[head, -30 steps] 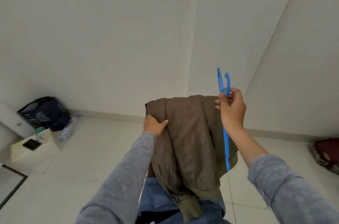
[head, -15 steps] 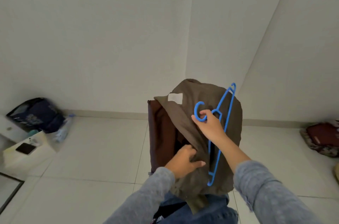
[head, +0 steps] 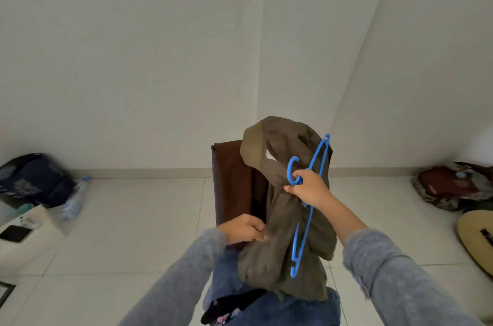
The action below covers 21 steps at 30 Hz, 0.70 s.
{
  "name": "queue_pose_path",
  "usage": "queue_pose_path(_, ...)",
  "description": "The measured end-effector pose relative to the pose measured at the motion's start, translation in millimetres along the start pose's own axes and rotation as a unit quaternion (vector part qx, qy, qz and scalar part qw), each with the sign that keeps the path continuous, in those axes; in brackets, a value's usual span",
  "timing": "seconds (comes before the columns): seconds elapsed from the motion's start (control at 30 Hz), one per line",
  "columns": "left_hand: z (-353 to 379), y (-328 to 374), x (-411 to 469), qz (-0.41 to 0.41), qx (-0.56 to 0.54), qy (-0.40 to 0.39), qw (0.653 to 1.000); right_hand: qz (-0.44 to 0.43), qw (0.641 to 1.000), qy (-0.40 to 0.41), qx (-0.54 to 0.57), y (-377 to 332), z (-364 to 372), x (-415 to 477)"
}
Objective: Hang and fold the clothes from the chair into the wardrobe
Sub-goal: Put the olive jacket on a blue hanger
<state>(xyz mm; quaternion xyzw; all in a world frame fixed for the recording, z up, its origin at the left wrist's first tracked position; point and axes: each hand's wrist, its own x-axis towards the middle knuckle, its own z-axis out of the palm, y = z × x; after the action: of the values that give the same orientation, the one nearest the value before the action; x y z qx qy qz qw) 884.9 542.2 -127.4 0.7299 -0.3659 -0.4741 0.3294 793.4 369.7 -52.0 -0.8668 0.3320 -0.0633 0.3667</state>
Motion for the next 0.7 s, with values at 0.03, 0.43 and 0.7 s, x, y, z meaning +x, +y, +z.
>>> queue_pose_path(0.03,-9,2,5,-0.018,-0.046,0.044,0.998,-0.007,1.0,0.002,0.002,-2,-9,-5)
queue_pose_path(0.43,-35,168,49,0.267,0.081,0.291,0.915,-0.069,0.964,-0.024,0.257,-12,-159,-94)
queue_pose_path(0.7,-42,280,17,0.343,0.084,0.266,0.897,-0.016,0.984,0.095,0.147,-7,-198,-115)
